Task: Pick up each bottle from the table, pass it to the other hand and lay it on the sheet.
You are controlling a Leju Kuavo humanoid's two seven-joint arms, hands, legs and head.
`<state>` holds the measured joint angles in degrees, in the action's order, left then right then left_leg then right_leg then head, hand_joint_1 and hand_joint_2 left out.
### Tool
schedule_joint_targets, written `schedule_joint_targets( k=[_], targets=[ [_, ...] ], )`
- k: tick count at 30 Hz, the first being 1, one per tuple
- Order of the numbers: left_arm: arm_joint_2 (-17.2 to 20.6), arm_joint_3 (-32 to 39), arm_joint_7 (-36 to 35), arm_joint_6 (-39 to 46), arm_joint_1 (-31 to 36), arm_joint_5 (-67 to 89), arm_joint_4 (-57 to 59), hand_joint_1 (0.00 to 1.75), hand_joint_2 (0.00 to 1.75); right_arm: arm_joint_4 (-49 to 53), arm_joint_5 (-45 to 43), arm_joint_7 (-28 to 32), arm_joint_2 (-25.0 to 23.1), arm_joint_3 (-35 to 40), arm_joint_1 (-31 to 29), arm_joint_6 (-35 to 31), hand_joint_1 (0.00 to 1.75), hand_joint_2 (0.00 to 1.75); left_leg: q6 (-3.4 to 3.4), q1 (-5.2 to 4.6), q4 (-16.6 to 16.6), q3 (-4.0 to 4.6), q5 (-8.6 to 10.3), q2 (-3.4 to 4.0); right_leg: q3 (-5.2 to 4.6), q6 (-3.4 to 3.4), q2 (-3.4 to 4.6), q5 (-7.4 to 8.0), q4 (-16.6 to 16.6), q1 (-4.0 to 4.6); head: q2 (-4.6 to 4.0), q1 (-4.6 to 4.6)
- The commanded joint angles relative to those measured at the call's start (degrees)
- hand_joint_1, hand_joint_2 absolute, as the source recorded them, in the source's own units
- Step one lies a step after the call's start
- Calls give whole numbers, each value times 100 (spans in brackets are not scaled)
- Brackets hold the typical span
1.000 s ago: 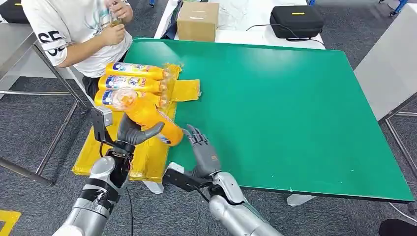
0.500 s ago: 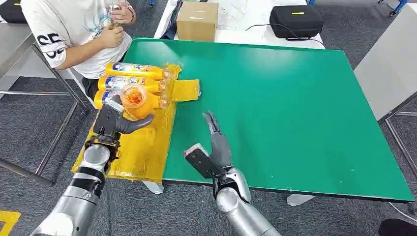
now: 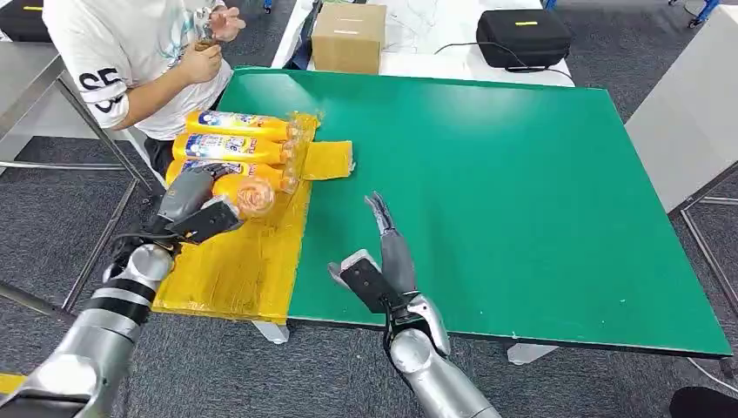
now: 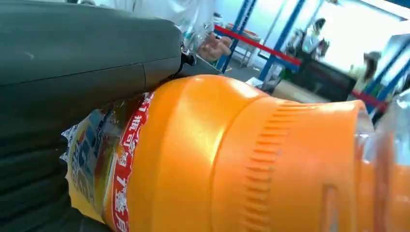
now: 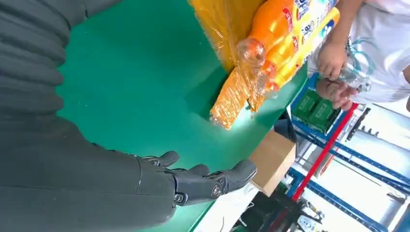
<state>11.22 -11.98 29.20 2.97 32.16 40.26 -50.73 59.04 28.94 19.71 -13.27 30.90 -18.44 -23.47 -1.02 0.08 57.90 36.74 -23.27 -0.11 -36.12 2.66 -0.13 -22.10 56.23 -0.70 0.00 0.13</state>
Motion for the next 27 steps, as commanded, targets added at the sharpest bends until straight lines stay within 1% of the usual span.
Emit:
schedule_joint_targets(
  k=[1, 2, 3, 4, 5, 7, 8, 9, 10, 11, 12, 14, 15, 16, 19, 20, 21, 22, 23, 24, 25, 26, 27],
  targets=[
    [726, -762, 100, -304, 606, 200, 812, 175, 175, -25, -46, 50, 137, -97, -141, 97, 0, 175, 5, 6, -1, -16, -7, 1, 16, -7, 1, -7, 1, 7, 0, -2],
    [707, -769, 93, -297, 614, 204, 805, 175, 175, -27, -46, 51, 134, -96, -144, 98, 0, 175, 4, 5, -1, -11, -4, 0, 11, -5, -1, -5, 0, 6, 0, -2],
    [708, -822, 95, -320, 624, 217, 817, 175, 175, -48, -59, 60, 128, -101, -152, 102, 0, 175, 6, 8, 3, -23, -12, -2, 25, -8, -3, -13, 3, 9, 0, 0],
    [758, -905, 94, -347, 662, 247, 832, 175, 175, -65, -70, 77, 127, -98, -166, 118, 0, 175, 4, 6, 0, -17, -7, -4, 18, -6, -4, -10, 2, 7, 0, 0],
    [899, -1182, 96, -468, 771, 427, 878, 175, 175, -85, -88, 105, 123, -95, -182, 133, 0, 175, 6, 9, 6, -30, -16, -7, 34, -9, -7, -19, 6, 10, 0, 0],
    [1088, -1460, 111, -572, 982, 516, 972, 175, 175, -135, -130, 143, 108, -92, -226, 174, 0, 175, 4, 7, 2, -9, -5, -5, 13, -6, -4, -6, 2, 8, 0, 0],
    [1155, -1572, 149, -621, 1061, 528, 996, 175, 175, -170, -137, 161, 101, -84, -249, 186, 0, 175, 6, 11, 9, -27, -16, -5, 31, -10, -4, -17, 7, 11, 0, 0],
    [1219, -1707, 178, -678, 1132, 589, 1011, 175, 175, -203, -140, 168, 94, -70, -268, 209, 0, 175, 5, 7, 3, -10, -6, -4, 13, -7, -1, -7, 4, 7, 0, 0],
    [1268, -1832, 189, -709, 1205, 620, 1027, 175, 175, -234, -159, 191, 79, -73, -281, 213, 0, 175, 8, 12, 11, -21, -15, -6, 26, -11, -3, -16, 10, 12, 0, 2],
    [1276, -1861, 192, -721, 1223, 622, 1032, 175, 175, -240, -160, 197, 76, -72, -283, 210, 0, 175, 6, 10, 7, -7, -7, -4, 12, -8, -2, -7, 6, 10, 0, -2],
    [1294, -1945, 189, -732, 1258, 640, 1042, 175, 175, -261, -166, 205, 67, -67, -292, 220, 0, 175, 11, 14, 14, -38, -23, -2, 41, -16, -1, -25, 16, 14, 0, 2],
    [1325, -2217, 117, -734, 1388, 795, 1125, 175, 175, -303, -175, 222, 49, -55, -307, 229, 0, 175, 7, 9, 2, -17, -8, -9, 22, -10, -8, -11, 4, 10, 0, 4],
    [1315, -2351, 48, -695, 1455, 867, 1177, 175, 175, -316, -176, 226, 43, -49, -314, 233, 0, 175, 9, 10, 4, -32, -15, -9, 35, -14, -7, -18, 7, 11, 0, -2],
    [1291, -2457, 28, -738, 1519, 907, 1256, 175, 175, -330, -171, 229, 38, -31, -328, 256, 0, 175, 6, 8, 2, -13, -6, -11, 18, -8, -8, -9, 4, 8, 0, 0],
    [1213, -3000, -131, -739, 1747, 1248, 1567, 175, 175, -348, -158, 220, 15, -3, -352, 284, 0, 175, 7, 9, 5, -27, -14, -9, 32, -10, -6, -16, 6, 10, 0, 0],
    [1132, -3237, -195, -726, 1828, 1367, 1731, 175, 175, -359, -145, 204, 9, 6, -362, 293, 0, 175, 5, 8, 2, -16, -7, -12, 23, -7, -9, -10, 3, 9, 0, 2],
    [1002, -3500, -220, -700, 1902, 1447, 1956, 175, 175, -381, -140, 193, -1, 21, -384, 337, 0, 175, 6, 9, 2, -37, -15, -14, 44, -10, -11, -20, 5, 9, 0, 0],
    [831, -3735, -277, -625, 1940, 1533, 2157, 175, 175, -408, -124, 178, -17, 30, -404, 344, 0, 175, 3, 5, -1, -17, -4, -17, 24, -6, -13, -10, 2, 5, 0, 2],
    [766, -3818, -316, -578, 1943, 1554, 2218, 175, 175, -423, -122, 175, -25, 35, -416, 356, 0, 175, 4, 7, 0, -29, -8, -24, 38, -7, -20, -16, 2, 7, 0, 0],
    [645, -3908, -341, -553, 1915, 1561, 2286, 175, 175, -432, -121, 173, -34, 40, -427, 369, 0, 175, 3, 2, -3, -21, -3, -21, 28, -5, -17, -11, 0, 3, 0, 0],
    [542, -4035, -362, -507, 1926, 1600, 2378, 175, 175, -451, -116, 171, -44, 47, -439, 382, 0, 175, 4, 4, -4, -36, -8, -26, 45, -7, -22, -17, 0, 4, 0, 0],
    [408, -4188, -412, -456, 1926, 1662, 2471, 175, 175, -472, -112, 168, -53, 55, -454, 401, 0, 175, 3, 2, -6, -24, -2, -23, 31, -6, -20, -11, -2, 2, 0, 0],
    [253, -4305, -414, -376, 1910, 1718, 2536, 175, 175, -487, -100, 166, -60, 69, -464, 418, 0, 175, 4, 4, -3, -39, -9, -31, 49, -8, -28, -20, -1, 3, 0, 0]
  ],
)
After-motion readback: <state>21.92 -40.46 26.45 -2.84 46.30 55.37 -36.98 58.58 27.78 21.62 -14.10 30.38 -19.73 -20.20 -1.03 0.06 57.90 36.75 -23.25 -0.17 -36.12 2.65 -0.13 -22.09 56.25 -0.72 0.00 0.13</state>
